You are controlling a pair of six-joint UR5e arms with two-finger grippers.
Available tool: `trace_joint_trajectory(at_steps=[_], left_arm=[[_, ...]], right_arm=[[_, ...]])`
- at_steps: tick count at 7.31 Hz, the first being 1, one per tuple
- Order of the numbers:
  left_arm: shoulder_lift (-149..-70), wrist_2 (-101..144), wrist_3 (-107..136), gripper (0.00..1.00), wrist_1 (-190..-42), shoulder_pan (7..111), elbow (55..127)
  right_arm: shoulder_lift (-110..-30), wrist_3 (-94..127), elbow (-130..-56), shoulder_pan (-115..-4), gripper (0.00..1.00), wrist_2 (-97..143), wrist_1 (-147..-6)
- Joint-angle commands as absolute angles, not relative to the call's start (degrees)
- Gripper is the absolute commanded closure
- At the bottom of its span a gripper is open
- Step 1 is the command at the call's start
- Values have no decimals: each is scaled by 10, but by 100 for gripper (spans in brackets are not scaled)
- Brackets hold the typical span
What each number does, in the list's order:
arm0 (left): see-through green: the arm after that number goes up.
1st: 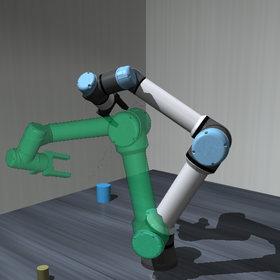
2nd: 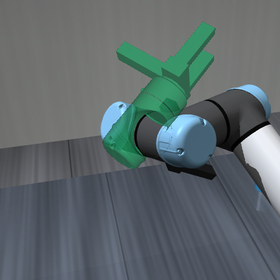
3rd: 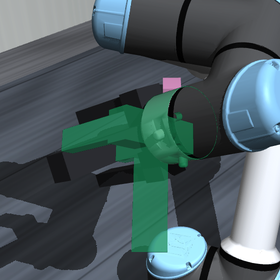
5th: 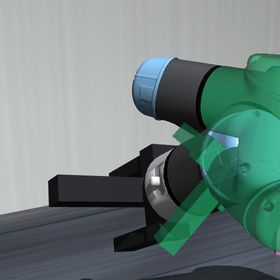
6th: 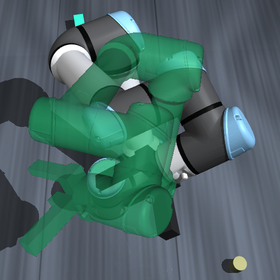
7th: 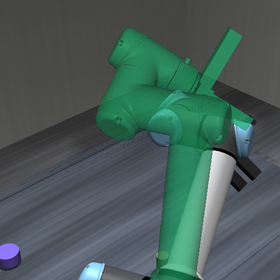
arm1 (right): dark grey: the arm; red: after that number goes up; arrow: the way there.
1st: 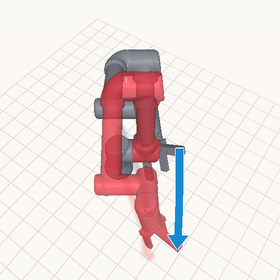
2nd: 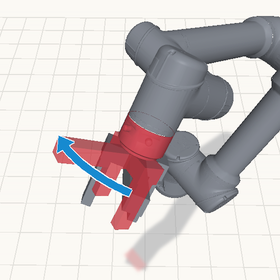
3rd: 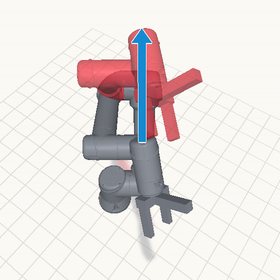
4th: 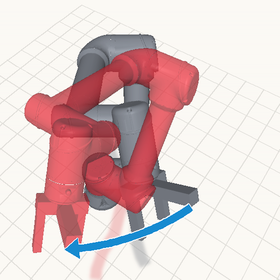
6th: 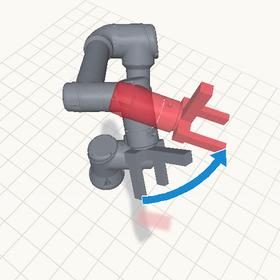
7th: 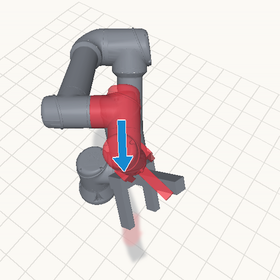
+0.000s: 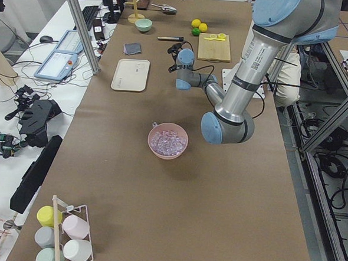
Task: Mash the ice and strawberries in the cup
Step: 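Open the left gripper to drop the ice cube into the blue cup, then withdraw the left arm away from the cup while the right arm moves toward the strawberry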
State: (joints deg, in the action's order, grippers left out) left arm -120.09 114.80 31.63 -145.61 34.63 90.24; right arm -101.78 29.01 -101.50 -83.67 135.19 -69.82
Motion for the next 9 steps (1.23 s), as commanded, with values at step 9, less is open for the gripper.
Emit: trace_joint_trajectory(at_steps=[9], left_arm=[[-1169, 1395, -70, 4, -980, 831, 839]], right_arm=[[-762, 373, -998, -691, 0, 1301, -708]])
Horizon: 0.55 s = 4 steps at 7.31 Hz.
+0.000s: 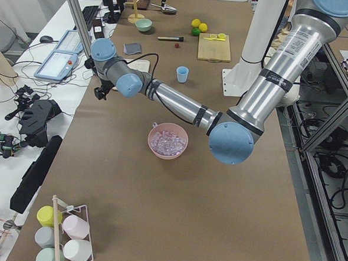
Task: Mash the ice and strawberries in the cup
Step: 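Withdraw the left arm away from the cup while the right arm moves toward the strawberry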
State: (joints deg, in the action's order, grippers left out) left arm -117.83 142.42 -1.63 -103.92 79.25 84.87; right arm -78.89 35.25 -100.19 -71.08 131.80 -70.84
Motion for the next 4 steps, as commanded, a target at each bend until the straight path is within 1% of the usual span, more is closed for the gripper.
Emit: trace_joint_trajectory(at_steps=[1, 3, 4], left_arm=[[-1163, 1371, -88, 4, -944, 852, 839], [-1137, 1350, -105, 4, -937, 877, 841], [-1129, 1350, -114, 4, -937, 881, 842]], right_arm=[[-745, 402, -999, -678, 0, 1301, -708], [-734, 434, -997, -612, 0, 1268, -715], [-723, 432, -993, -575, 0, 1257, -748]])
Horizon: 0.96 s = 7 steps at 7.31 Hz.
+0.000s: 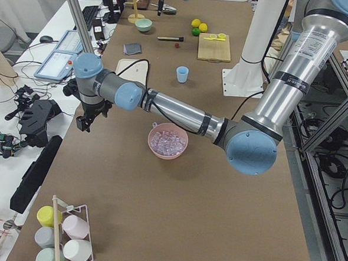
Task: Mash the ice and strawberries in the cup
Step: 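Lower the right gripper onto the red strawberry and close on it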
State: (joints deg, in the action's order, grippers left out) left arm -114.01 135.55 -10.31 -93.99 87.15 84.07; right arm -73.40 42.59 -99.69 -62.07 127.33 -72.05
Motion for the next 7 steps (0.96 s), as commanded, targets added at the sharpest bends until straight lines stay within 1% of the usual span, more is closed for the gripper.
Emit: trace_joint_trajectory(at_steps=[1, 4, 7], left_arm=[[-1128, 1350, -127, 4, -938, 882, 840], [-1122, 1351, -129, 4, -944, 882, 852], [-1121, 1351, -129, 3, -944, 882, 861]], right_arm=[[-729, 434, -997, -549, 0, 1256, -749], [-752, 435, -983, -451, 1, 1179, -751], [-759, 435, -976, -423, 2, 1171, -751]])
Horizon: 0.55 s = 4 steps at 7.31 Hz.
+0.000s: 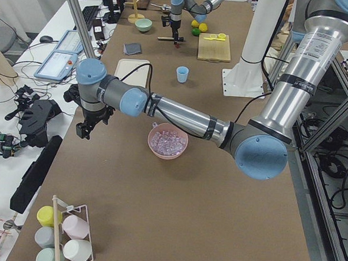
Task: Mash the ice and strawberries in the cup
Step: 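Lower the right gripper onto the red strawberry and close on it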
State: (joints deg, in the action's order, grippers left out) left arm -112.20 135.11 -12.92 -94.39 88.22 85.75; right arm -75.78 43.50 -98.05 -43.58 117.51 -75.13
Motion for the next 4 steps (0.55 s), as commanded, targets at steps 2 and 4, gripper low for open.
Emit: trace_joint_trajectory(at_steps=[2, 4], left_arm=[[-1103, 1351, -129, 3, -946, 882, 881], [-1086, 1350, -128, 3, -947, 883, 903]], right_arm=[[-760, 434, -972, -407, 7, 1165, -751], [-762, 434, -970, -403, 10, 1163, -751]])
